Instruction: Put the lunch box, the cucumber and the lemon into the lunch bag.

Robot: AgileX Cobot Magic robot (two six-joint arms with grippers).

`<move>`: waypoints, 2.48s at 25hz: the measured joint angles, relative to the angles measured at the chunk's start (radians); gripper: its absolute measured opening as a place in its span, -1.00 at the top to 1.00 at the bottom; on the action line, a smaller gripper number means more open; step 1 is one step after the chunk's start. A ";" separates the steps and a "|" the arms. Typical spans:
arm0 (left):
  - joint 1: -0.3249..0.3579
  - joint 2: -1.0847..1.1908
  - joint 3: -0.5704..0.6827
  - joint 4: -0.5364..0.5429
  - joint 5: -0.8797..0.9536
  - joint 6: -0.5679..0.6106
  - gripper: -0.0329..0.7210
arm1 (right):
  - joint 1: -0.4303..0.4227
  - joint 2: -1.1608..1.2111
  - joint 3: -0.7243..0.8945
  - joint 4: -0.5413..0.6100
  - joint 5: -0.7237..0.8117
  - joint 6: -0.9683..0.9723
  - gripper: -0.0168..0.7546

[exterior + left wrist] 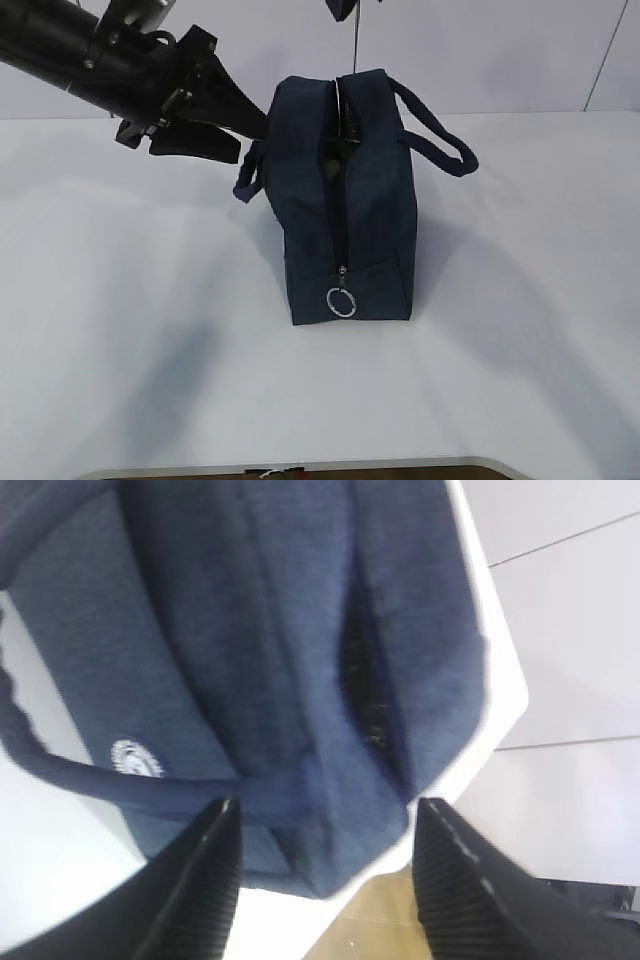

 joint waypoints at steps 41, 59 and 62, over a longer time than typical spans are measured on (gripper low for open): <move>0.000 -0.340 -0.029 0.661 0.238 -0.344 0.11 | 0.000 -0.886 1.292 0.249 -0.964 -0.158 0.04; 0.000 -0.733 0.137 0.849 0.262 -0.344 0.13 | 0.000 -0.718 1.532 0.325 -1.349 -0.148 0.04; 0.000 -0.741 0.139 0.840 0.262 -0.344 0.13 | 0.000 -0.715 1.627 0.327 -1.505 -0.147 0.04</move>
